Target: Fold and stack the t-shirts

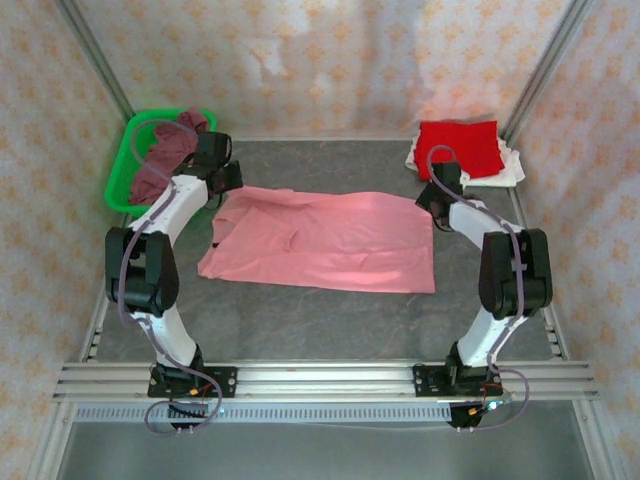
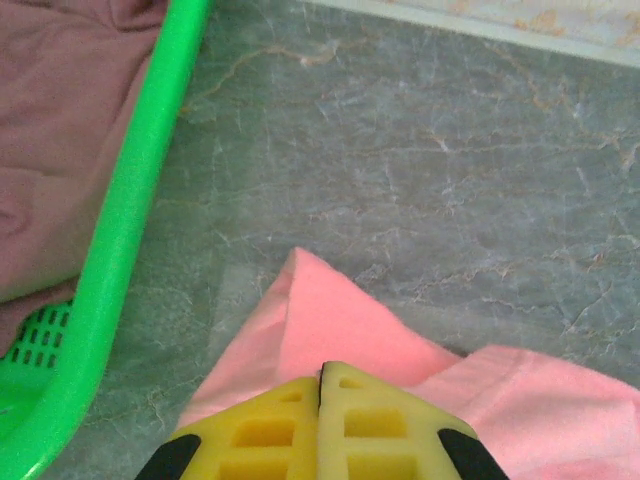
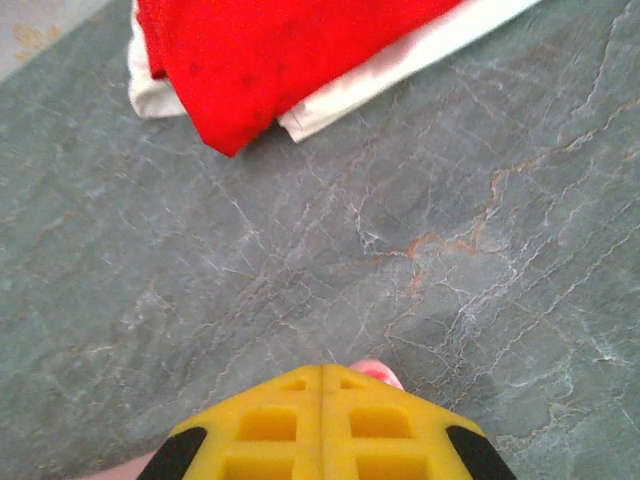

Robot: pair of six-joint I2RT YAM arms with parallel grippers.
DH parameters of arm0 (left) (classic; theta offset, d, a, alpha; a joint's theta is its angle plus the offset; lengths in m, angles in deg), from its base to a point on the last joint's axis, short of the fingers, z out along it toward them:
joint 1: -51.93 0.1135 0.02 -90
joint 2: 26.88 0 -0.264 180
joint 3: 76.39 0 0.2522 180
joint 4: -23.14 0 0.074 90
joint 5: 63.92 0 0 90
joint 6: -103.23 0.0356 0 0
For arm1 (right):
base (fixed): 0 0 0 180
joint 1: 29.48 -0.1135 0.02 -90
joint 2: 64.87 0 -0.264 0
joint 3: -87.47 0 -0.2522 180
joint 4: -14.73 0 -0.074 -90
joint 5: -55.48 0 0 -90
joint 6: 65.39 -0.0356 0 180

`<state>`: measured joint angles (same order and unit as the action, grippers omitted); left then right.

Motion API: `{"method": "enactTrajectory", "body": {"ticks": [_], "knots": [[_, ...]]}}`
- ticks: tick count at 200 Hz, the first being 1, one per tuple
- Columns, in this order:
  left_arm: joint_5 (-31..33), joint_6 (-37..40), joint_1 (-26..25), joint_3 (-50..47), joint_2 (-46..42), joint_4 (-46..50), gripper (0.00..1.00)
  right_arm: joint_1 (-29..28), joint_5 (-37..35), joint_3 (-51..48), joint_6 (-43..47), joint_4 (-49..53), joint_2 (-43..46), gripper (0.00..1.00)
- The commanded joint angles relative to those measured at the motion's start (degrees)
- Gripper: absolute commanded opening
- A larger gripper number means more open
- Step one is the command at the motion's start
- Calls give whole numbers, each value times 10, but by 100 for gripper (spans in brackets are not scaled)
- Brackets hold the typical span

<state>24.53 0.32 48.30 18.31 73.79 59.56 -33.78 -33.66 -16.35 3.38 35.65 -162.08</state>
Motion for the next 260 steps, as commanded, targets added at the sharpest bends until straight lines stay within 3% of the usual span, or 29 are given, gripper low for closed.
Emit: {"method": "enactTrajectory", "body": {"ticks": [1,65,131,236,250,260], "knots": [[29,5,6,-31,-45,-16,0,5,-20,-16,-6,-20,38,0],[69,-27,6,-156,-102,-48,0,6,-32,-79,-17,-3,78,0],[88,-32,7,-169,-113,-21,0,5,-29,-99,-25,12,77,0],[48,-73,6,-236,-132,-16,0,5,8,-163,-43,0,86,0],[54,-81,6,-256,-133,-12,12,5,14,-176,-44,1,85,15],[55,-88,6,-273,-139,-14,19,5,17,-182,-46,10,89,20]]}}
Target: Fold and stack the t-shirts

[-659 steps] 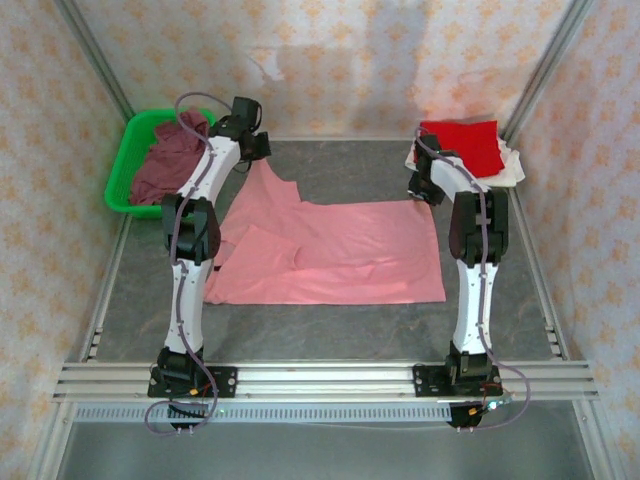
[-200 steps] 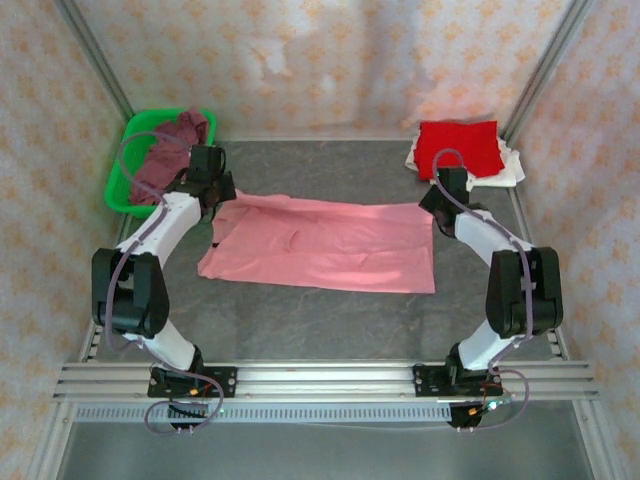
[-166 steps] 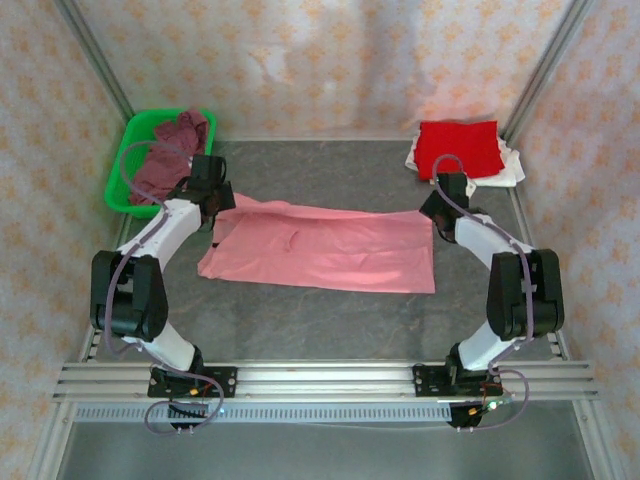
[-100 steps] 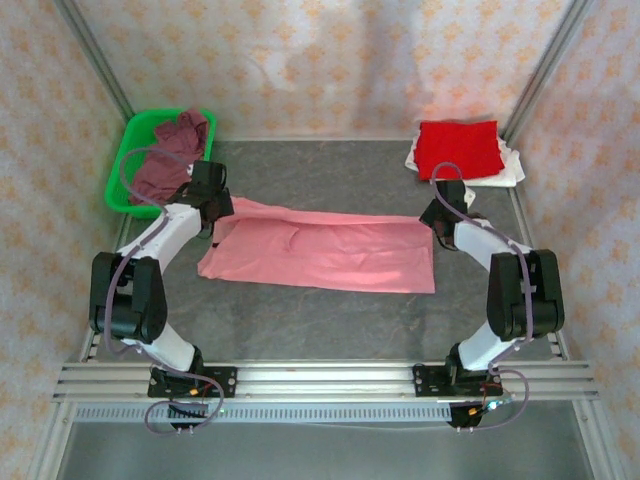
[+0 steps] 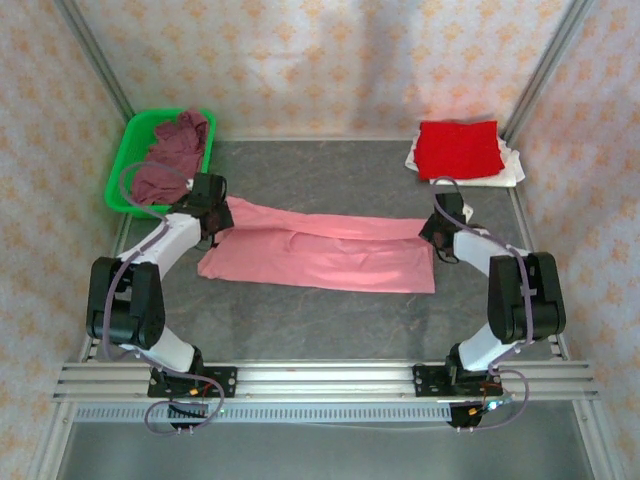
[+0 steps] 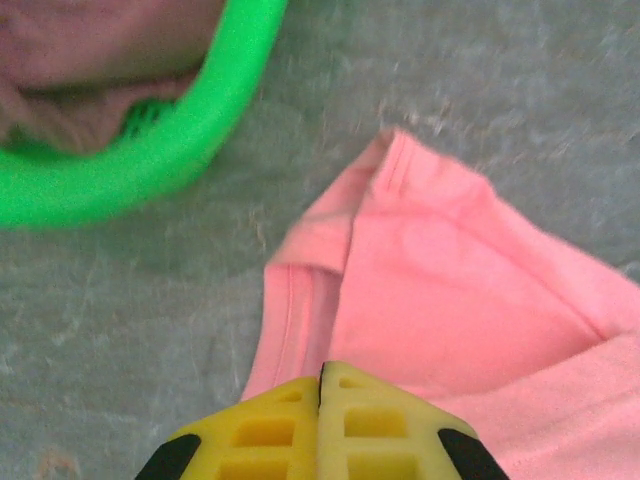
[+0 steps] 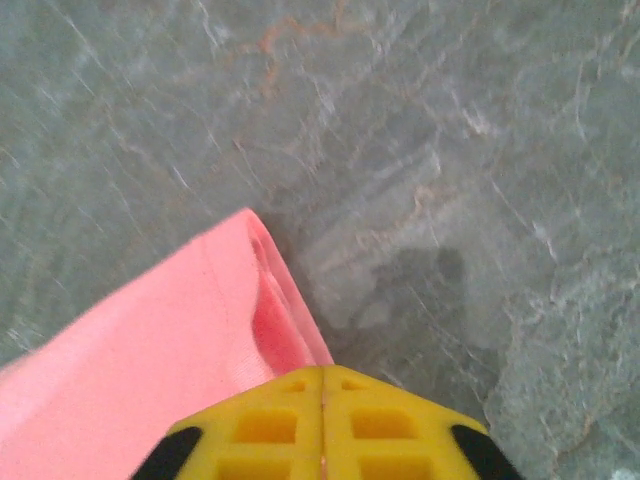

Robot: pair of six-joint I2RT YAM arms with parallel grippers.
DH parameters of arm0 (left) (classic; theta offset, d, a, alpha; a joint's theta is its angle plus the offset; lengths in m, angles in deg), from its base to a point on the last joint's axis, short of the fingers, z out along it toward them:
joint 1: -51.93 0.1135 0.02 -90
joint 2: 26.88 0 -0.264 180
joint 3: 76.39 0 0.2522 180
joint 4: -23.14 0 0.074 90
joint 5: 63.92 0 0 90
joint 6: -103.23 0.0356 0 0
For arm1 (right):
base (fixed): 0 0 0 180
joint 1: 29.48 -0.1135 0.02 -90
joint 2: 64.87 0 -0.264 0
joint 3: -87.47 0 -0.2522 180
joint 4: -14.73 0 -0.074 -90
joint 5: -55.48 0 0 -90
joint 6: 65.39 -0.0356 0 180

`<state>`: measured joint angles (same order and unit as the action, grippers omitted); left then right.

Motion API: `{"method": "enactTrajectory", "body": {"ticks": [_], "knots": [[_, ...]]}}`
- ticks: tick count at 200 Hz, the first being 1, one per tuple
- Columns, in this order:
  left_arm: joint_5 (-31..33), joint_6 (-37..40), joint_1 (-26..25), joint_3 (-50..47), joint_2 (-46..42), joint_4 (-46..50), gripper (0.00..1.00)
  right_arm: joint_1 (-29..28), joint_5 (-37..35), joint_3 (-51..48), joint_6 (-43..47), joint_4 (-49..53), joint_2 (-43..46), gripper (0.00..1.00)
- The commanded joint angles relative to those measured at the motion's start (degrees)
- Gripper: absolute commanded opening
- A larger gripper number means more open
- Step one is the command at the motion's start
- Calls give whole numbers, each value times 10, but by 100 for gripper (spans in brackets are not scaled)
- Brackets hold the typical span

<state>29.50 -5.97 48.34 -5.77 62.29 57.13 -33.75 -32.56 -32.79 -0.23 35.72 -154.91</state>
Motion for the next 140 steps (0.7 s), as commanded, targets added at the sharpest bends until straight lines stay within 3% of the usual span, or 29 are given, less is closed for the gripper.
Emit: {"method": "enactTrajectory", "body": {"ticks": [1,17,44,66,92,140], "knots": [[6,-27,5,-34,-25,10,19,4,6,-19,-10,11,18,20],[1,-37,5,-66,-46,-2,32,5,3,-30,-13,20,35,25],[-17,-34,-2,-75,-87,-4,34,5,14,-26,-12,39,73,30],[-50,-5,-13,-38,-88,-13,44,5,34,-1,-9,49,88,33],[-65,48,-47,75,2,29,51,-13,51,24,4,27,74,34],[-99,69,-79,283,219,117,55,-54,54,80,19,22,18,37]]}}
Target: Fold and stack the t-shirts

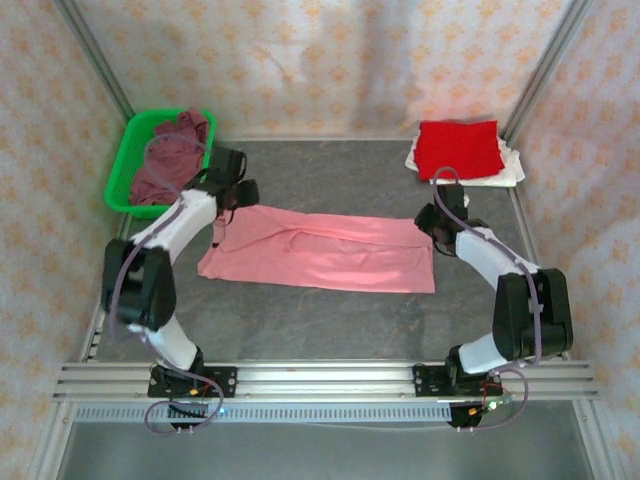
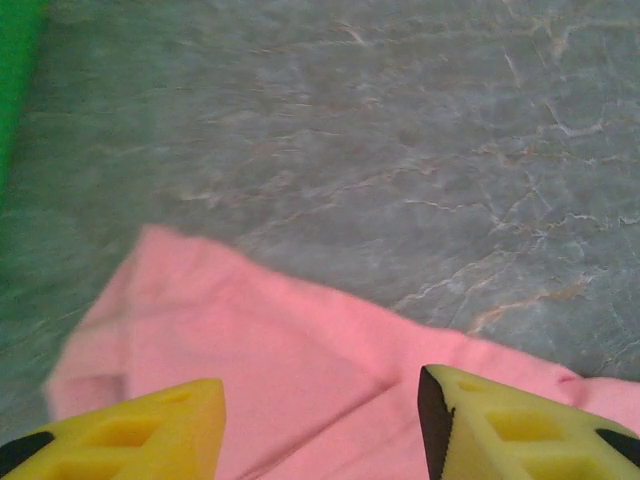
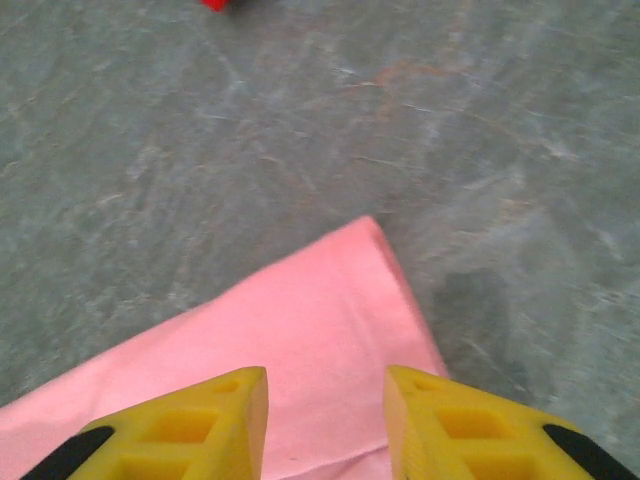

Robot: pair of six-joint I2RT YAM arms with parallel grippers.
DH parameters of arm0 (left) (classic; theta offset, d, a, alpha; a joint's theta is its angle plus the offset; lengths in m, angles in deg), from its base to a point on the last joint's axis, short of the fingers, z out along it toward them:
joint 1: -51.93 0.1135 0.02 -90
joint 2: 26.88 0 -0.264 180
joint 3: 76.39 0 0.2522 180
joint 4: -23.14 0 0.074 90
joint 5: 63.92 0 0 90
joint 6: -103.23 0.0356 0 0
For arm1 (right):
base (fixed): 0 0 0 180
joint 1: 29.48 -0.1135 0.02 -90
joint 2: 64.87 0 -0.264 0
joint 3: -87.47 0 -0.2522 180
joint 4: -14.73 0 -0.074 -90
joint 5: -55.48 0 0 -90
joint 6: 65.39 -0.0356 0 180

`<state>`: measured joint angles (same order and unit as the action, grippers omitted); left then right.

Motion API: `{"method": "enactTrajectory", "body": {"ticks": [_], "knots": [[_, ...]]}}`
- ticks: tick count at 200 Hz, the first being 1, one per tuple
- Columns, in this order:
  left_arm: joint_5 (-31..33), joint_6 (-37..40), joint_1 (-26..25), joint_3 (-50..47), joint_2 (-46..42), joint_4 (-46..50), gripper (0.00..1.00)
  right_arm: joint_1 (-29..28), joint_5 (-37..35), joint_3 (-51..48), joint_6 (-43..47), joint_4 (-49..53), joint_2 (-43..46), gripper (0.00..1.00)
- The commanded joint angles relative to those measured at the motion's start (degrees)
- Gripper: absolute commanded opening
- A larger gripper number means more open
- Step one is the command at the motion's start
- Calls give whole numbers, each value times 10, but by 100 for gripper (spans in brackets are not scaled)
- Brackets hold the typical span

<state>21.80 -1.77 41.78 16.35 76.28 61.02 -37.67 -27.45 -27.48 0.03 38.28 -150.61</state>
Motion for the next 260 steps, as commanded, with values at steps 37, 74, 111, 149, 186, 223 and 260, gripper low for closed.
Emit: {"method": "enactTrajectory", "body": {"ticks": [37,74,111,149,186,223,260], "knots": [[-40,22,-19,78,135,75,54,-19,-3,31,20,-3,-32,39],[-61,19,-24,55,143,62,41,-19,-12,33,29,-1,-40,40],[-55,8,-26,23,120,45,18,-18,-12,39,29,-4,-56,40],[-42,0,-27,8,95,55,0,-19,-9,43,29,-6,-62,41],[-6,-20,-29,-12,37,60,0,-19,-13,40,29,-5,-63,41],[15,-17,-34,-15,14,72,16,-19,-9,41,30,-6,-67,42],[12,-18,-34,-29,9,68,2,-19,-10,40,31,-6,-66,42]]}}
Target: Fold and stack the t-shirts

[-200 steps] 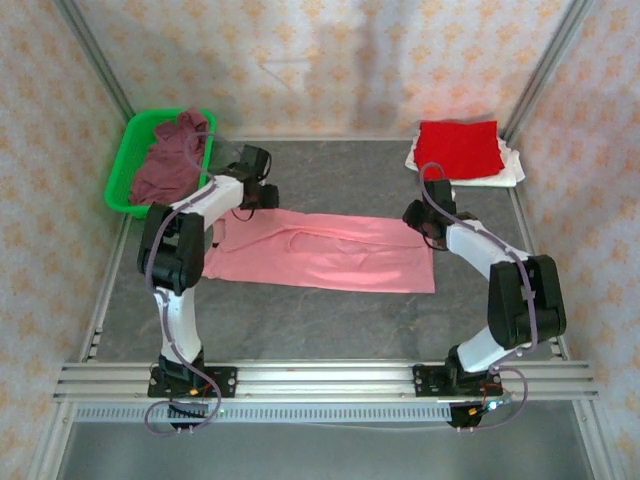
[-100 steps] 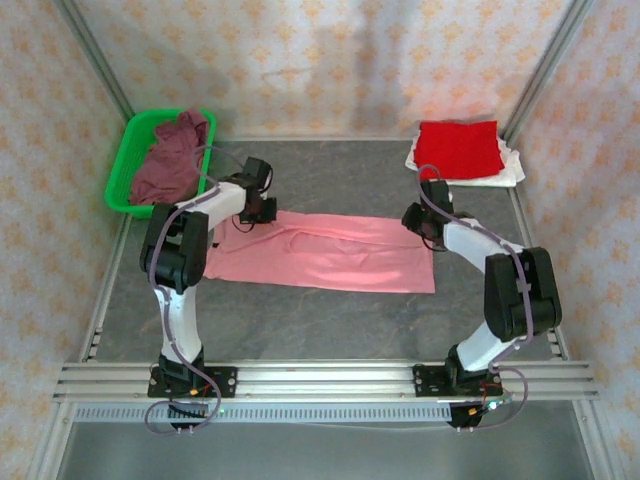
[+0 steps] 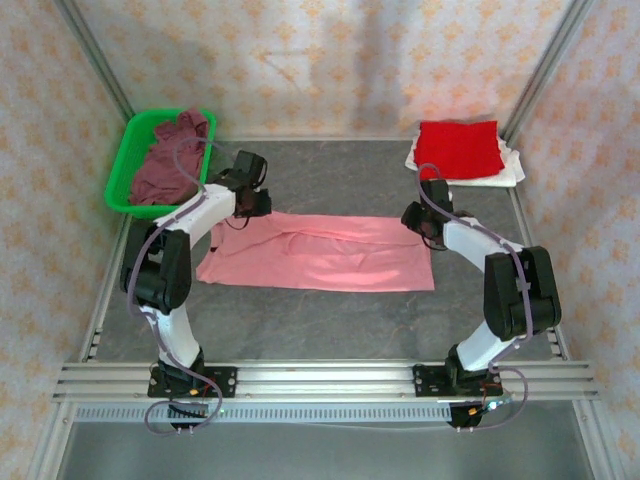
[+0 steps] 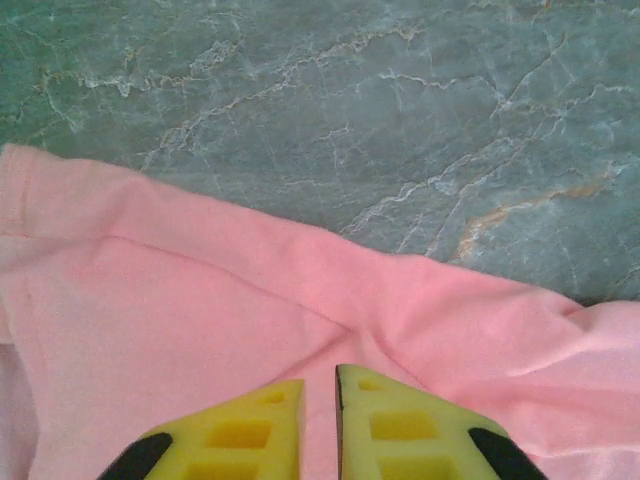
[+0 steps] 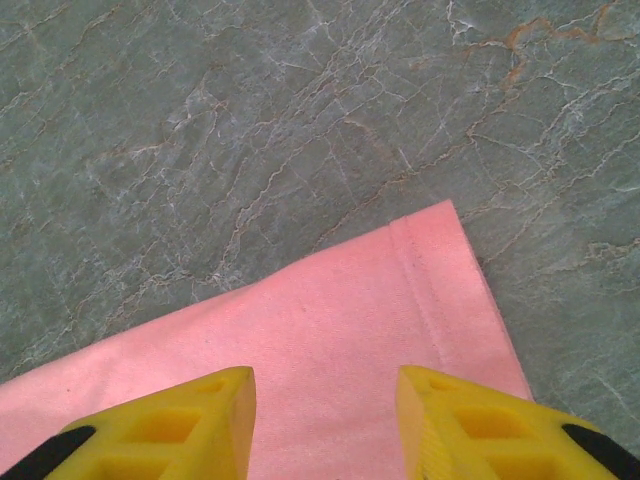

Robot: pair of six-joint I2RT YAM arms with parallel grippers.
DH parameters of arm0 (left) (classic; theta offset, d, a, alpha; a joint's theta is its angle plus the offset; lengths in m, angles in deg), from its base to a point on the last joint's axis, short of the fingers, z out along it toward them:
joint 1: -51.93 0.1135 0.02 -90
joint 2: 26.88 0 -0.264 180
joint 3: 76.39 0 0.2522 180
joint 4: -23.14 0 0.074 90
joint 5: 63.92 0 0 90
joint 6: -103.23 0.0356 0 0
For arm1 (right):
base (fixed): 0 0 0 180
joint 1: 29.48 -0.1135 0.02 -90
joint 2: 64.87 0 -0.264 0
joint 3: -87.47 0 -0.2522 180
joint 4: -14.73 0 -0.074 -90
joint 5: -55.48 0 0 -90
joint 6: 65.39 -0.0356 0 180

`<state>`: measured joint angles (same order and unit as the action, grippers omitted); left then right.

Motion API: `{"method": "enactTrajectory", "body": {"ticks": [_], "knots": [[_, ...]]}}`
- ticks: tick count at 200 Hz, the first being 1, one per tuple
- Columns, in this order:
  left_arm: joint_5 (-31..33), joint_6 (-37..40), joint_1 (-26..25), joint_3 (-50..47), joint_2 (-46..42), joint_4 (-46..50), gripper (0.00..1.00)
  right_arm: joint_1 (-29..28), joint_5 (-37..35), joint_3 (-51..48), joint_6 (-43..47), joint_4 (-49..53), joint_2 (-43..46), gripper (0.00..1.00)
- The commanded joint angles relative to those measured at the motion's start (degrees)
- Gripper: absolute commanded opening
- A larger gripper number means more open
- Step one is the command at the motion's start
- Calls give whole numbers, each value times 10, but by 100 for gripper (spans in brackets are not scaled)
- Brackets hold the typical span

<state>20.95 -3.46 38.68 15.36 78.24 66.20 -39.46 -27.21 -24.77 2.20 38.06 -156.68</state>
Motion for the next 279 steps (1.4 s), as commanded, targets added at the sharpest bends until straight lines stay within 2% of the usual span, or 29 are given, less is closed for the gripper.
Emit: {"method": "enactTrajectory", "body": {"ticks": [1,21,40,53,78,108,125,138,169,279], "knots": [[20,-1,-3,-20,-11,16,2,-1,-12,13,10,-4,-5,42],[22,1,-3,-25,-2,12,4,-1,-11,13,11,-3,-6,42],[9,8,-1,-18,15,12,29,-1,-9,13,11,-3,-7,42],[-12,14,-2,-8,27,12,37,-1,-9,13,11,-3,-8,42],[-21,17,-5,-3,40,4,40,-1,-9,12,11,-5,-9,42],[-32,15,-5,4,73,6,38,-1,-7,14,11,-4,-12,42],[-32,9,-8,-6,63,2,24,-1,-7,15,11,-1,-11,43],[-26,2,-8,-15,49,0,10,-1,-8,15,11,-2,-12,43],[-19,-11,-10,-27,13,8,0,-1,-3,19,10,-4,-19,43],[6,-44,-27,-89,-48,-18,0,-1,-8,21,15,7,-10,43]]}}
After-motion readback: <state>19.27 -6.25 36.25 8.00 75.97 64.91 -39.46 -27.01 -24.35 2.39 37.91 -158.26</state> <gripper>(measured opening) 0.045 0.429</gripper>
